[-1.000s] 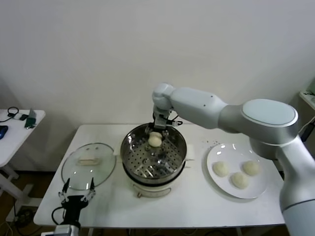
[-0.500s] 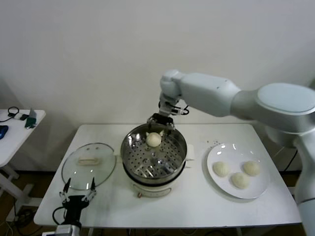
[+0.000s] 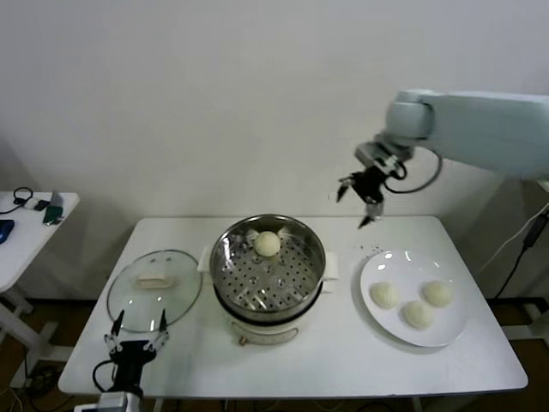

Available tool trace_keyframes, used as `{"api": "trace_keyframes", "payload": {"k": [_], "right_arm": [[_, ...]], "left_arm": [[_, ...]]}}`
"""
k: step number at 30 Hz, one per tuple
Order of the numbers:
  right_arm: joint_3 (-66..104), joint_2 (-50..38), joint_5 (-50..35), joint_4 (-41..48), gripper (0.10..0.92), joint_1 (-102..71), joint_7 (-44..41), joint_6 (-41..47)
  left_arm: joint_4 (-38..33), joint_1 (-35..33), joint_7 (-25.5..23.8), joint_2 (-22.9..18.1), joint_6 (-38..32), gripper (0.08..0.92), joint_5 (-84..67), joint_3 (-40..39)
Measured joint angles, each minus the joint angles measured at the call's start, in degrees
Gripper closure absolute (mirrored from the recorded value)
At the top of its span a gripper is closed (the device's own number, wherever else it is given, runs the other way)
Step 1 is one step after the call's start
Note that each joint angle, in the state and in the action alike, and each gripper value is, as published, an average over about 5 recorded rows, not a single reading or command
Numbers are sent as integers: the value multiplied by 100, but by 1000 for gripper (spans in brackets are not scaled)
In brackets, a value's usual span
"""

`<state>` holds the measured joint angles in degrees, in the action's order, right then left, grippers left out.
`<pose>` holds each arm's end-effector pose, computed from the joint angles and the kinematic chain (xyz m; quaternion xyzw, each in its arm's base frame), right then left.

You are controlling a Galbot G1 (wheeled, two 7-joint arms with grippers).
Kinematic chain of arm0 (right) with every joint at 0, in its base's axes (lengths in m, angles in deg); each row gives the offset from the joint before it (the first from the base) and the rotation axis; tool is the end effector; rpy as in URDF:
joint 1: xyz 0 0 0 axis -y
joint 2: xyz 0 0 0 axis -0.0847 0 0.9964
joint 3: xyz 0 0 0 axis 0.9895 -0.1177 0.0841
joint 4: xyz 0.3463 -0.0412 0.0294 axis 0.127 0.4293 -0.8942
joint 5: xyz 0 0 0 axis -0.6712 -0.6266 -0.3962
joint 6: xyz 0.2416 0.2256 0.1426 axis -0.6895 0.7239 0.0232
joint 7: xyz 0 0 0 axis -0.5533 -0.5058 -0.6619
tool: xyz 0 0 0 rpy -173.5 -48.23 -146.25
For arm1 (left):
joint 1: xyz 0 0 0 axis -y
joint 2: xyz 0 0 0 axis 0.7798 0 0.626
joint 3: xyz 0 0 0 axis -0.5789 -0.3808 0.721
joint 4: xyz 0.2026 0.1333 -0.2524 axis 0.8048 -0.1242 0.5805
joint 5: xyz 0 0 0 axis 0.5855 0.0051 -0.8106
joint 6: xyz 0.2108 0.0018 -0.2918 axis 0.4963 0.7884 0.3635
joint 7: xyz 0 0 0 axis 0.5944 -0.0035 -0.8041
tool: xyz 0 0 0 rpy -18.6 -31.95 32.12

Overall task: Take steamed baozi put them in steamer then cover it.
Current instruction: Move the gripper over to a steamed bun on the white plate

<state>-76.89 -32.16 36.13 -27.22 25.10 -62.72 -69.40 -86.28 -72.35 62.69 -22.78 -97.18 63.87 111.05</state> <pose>0.5414 -0.0927 -0.0058 0.5614 -0.5141 0.5523 0.3400 0.1461 0.0770 -0.3803 0.0759 -0.9904 -0.0938 0.0677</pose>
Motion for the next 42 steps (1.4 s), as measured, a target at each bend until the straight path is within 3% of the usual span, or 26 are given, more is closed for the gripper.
{"api": "trace_keyframes", "payload": {"k": [10,24,42], "right_arm": [[44,-593,289,-423,203,-732,616,893],[800,-830,1159,48,203,-2224,1011,1368],[1833,-742,1622,637,203,-3445,1231,1538]], "left_arm": [[13,9,0,-10,2,177,-7,23],[93,13,1,-21,-8,177,33,23],[130,17,2,-26,-15,177,46,33]]}}
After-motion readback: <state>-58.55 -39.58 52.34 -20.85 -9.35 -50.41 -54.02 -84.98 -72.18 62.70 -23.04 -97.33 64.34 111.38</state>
